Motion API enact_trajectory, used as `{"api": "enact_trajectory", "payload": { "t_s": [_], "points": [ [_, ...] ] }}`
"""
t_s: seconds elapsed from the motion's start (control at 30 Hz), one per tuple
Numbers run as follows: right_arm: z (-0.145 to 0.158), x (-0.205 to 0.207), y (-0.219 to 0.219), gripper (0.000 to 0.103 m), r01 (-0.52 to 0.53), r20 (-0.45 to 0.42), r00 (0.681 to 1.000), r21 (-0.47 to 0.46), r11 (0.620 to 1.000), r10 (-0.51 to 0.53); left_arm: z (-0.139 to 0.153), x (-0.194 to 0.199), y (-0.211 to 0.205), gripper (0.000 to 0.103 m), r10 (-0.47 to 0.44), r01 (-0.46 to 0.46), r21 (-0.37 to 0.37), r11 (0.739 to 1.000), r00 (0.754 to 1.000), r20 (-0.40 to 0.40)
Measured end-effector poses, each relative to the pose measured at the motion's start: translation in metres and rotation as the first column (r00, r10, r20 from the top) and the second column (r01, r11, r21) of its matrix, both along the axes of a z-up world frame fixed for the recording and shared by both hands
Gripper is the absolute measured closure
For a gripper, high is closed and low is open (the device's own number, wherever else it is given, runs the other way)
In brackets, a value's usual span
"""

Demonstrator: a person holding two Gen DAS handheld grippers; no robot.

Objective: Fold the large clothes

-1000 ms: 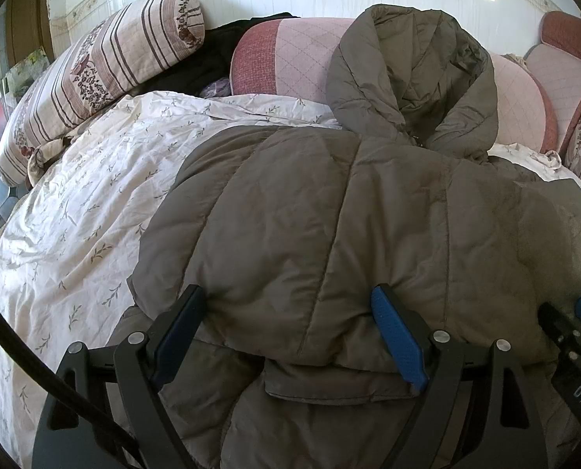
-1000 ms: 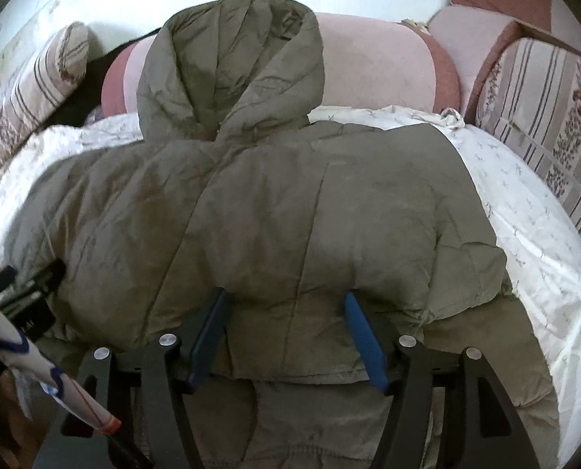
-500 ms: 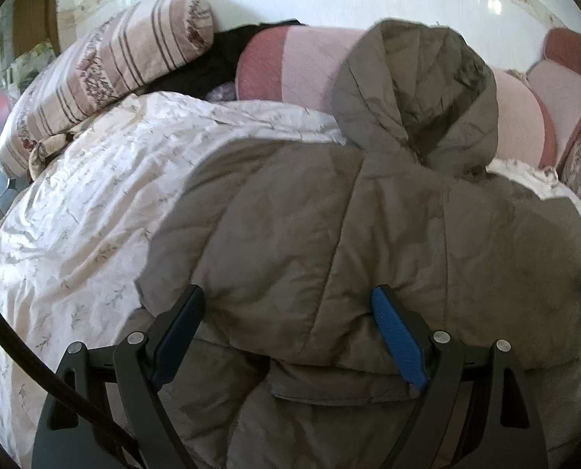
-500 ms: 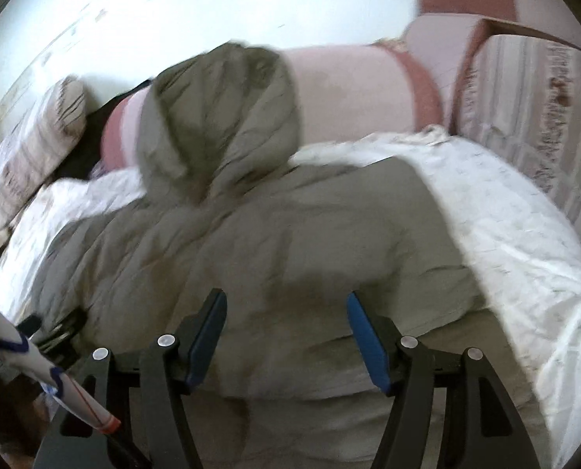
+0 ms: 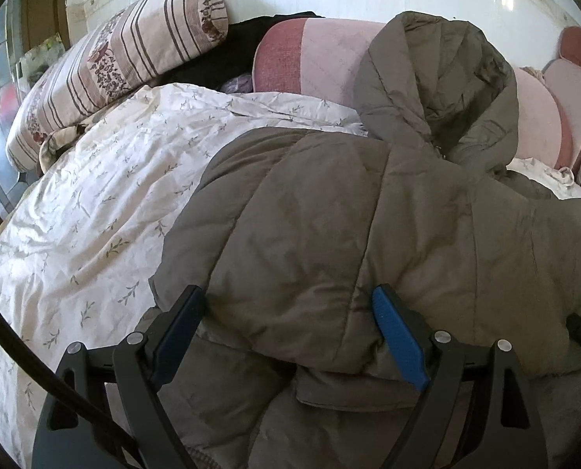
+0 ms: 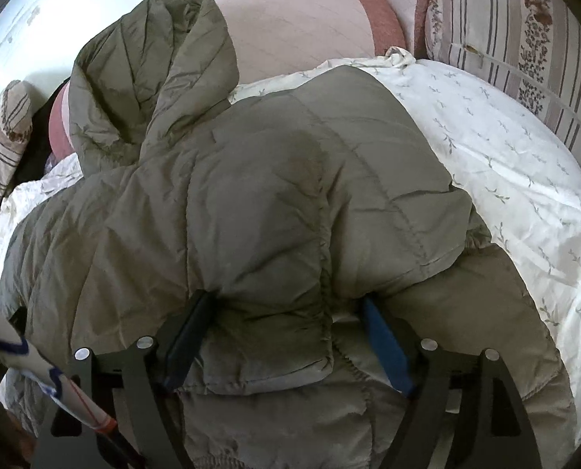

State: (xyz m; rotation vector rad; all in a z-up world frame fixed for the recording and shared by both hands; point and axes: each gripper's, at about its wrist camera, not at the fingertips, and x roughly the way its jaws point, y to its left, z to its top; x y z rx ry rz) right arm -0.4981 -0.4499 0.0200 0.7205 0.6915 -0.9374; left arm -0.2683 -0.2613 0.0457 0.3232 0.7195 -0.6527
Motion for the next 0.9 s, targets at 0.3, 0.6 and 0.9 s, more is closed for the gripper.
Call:
{"api": "enact_trajectory", "payload": {
  "t_s": [0.3, 0.6, 0.9],
  "points": [
    [0.005, 0.001, 0.009, 0.02, 0.004, -0.039, 0.999, -0.043, 0.999, -0.005, 0.004, -0.002, 0.002, 0.015, -0.003, 0.003, -0.011, 1.0, 1.0, 0.018],
    [0.027, 0.0, 0.029, 0.02, -0.022, -0.103, 0.995, -0.15, 0.989, 0.006, 0.017, -0.007, 0.005, 0.015, -0.006, 0.008, -0.046, 0.999, 0.999, 0.048],
    [0.083, -0.033, 0.065, 0.02, -0.044, -0.03, 0.999, -0.214, 0.976, 0.038, 0.037, -0.014, 0.015, 0.015, 0.009, 0.002, -0.089, 0.996, 0.992, 0.127]
  ]
}}
